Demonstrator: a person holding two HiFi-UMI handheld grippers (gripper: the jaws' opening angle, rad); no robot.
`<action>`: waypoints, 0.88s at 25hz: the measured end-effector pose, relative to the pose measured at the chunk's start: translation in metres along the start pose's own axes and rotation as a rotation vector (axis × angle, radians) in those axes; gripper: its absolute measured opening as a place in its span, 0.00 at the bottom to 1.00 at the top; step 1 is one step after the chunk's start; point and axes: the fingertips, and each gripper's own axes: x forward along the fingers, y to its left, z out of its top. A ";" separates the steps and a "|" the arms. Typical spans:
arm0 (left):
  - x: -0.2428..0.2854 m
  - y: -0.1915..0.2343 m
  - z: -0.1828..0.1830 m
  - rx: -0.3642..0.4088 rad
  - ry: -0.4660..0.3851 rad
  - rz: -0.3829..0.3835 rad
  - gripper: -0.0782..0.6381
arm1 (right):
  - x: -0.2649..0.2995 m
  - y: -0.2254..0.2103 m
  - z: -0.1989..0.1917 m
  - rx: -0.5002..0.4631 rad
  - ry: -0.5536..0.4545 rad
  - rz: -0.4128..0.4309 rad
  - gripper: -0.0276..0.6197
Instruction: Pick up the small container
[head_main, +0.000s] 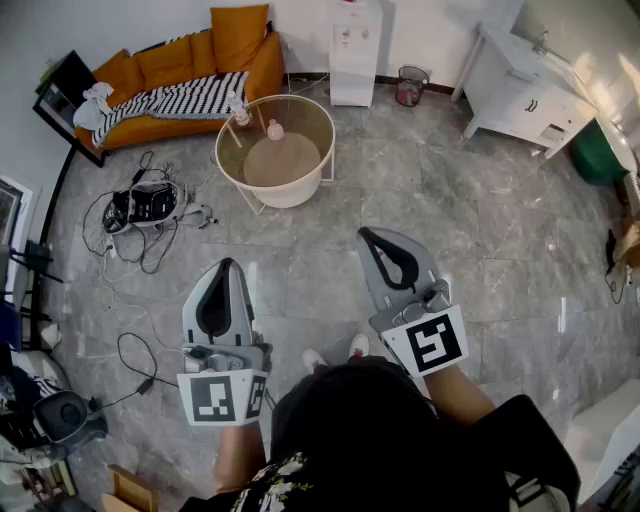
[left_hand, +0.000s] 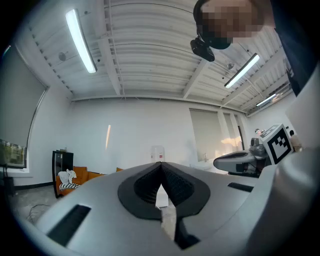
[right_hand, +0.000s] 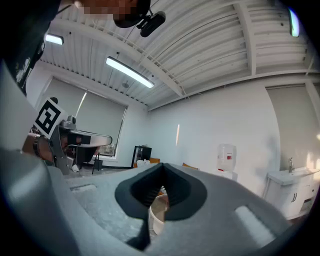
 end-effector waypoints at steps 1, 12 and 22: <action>0.000 -0.001 -0.002 0.000 -0.001 -0.003 0.12 | -0.001 0.000 0.000 0.010 -0.014 -0.005 0.04; 0.012 -0.023 -0.018 -0.027 0.024 -0.011 0.12 | -0.011 -0.023 -0.017 0.068 -0.041 0.011 0.04; 0.026 -0.065 -0.041 -0.019 0.063 0.044 0.12 | -0.030 -0.052 -0.056 0.099 0.004 0.089 0.04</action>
